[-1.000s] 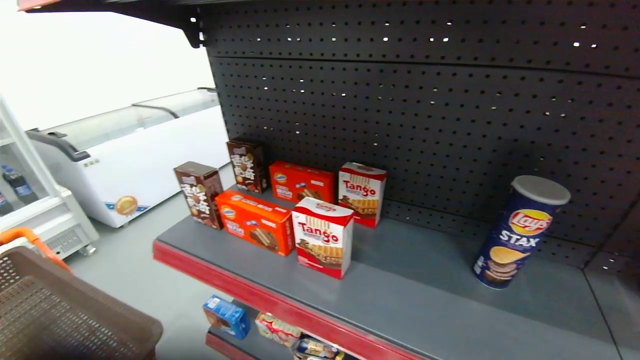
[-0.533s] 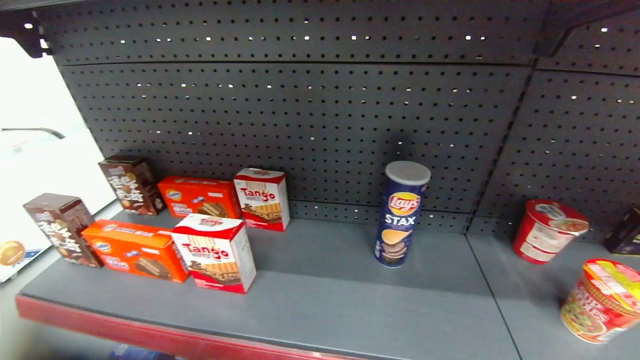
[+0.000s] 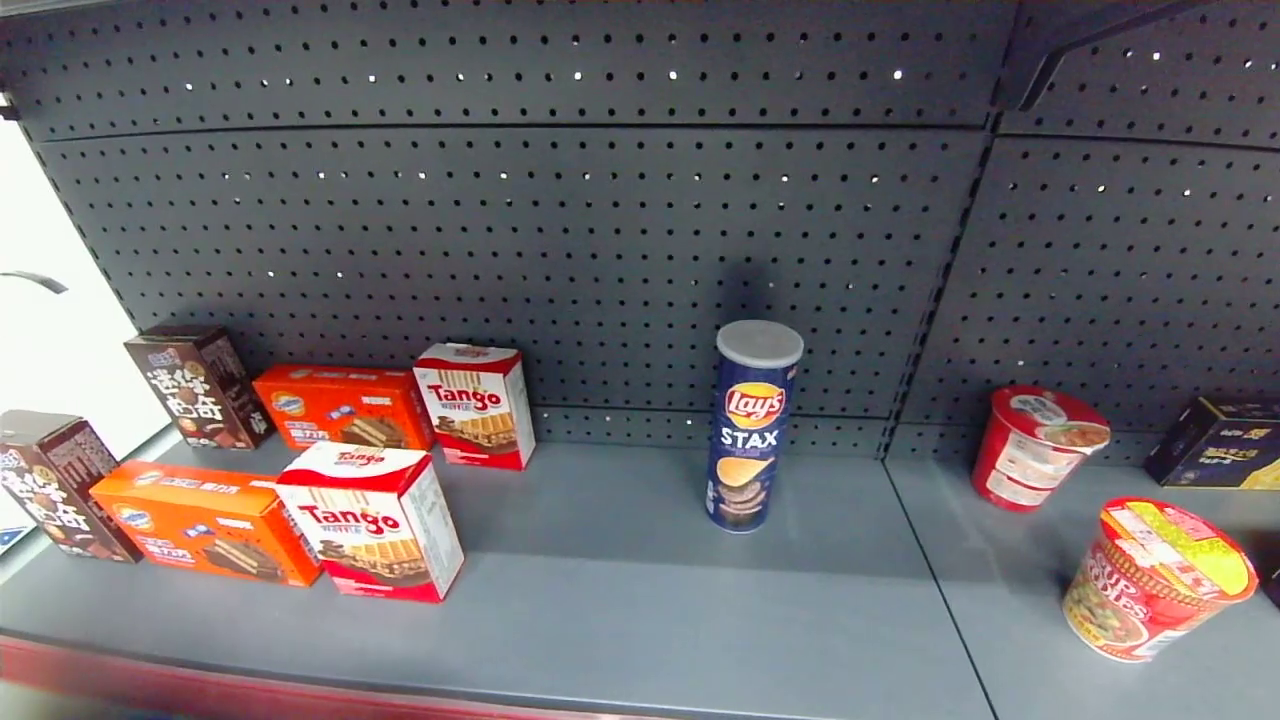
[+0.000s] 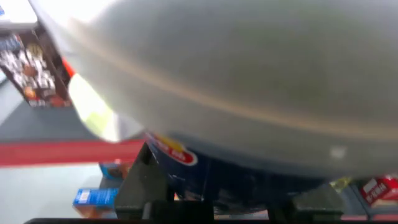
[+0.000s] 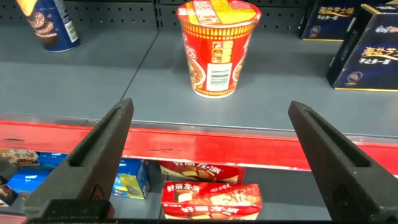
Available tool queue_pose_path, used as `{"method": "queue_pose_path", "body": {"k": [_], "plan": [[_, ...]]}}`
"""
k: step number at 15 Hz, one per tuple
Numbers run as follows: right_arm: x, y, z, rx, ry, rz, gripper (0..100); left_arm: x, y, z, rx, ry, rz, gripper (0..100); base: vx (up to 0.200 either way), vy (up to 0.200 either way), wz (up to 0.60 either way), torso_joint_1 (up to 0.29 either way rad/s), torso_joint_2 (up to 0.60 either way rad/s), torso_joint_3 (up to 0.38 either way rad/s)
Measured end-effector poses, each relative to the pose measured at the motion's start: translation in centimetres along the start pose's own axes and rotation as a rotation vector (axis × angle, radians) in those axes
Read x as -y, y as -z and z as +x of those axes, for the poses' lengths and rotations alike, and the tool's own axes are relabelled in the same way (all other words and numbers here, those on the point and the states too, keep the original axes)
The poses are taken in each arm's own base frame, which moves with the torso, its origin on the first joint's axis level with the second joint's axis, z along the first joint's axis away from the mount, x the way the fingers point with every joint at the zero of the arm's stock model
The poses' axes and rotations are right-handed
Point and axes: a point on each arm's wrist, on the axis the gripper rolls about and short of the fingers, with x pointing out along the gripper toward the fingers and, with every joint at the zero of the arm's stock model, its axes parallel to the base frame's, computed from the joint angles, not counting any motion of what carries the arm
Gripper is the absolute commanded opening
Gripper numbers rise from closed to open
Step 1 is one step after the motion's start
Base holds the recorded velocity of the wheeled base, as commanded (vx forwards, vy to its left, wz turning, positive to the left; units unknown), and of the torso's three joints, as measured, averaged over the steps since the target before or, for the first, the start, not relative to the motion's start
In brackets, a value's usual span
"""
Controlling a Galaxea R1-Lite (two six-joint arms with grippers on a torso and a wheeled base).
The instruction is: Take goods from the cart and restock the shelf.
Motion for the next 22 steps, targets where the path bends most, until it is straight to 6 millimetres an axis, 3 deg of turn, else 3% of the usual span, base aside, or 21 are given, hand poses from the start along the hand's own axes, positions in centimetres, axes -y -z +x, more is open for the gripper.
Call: {"method": "queue_pose_path", "body": {"k": [5,13,17,22], "plan": [[0.0,0.0,0.0,0.0,0.0,0.001,100,0.1,0.5,-0.9,0.021,0.001,0.003,0,0.0,0.0,-0.12,0.0,0.0,0.0],[-0.1,-0.5,0.0,0.004,-0.043,-0.032,100,0.5,-1.4,-2.9,0.034,-0.016,0.009,0,0.0,0.0,0.0,0.0,0.0,0.0],[-0.1,-7.0,-0.4,0.059,-0.221,-0.014,100,0.6,-1.4,-3.1,0.024,-0.048,0.051,0,0.0,0.0,0.0,0.0,0.0,0.0],[-0.8,-13.3,3.3,-0.023,-0.527,0.0,100,0.7,-0.8,-2.9,-0.024,-0.056,0.047,0,0.0,0.0,0.0,0.0,0.0,0.0]]}}
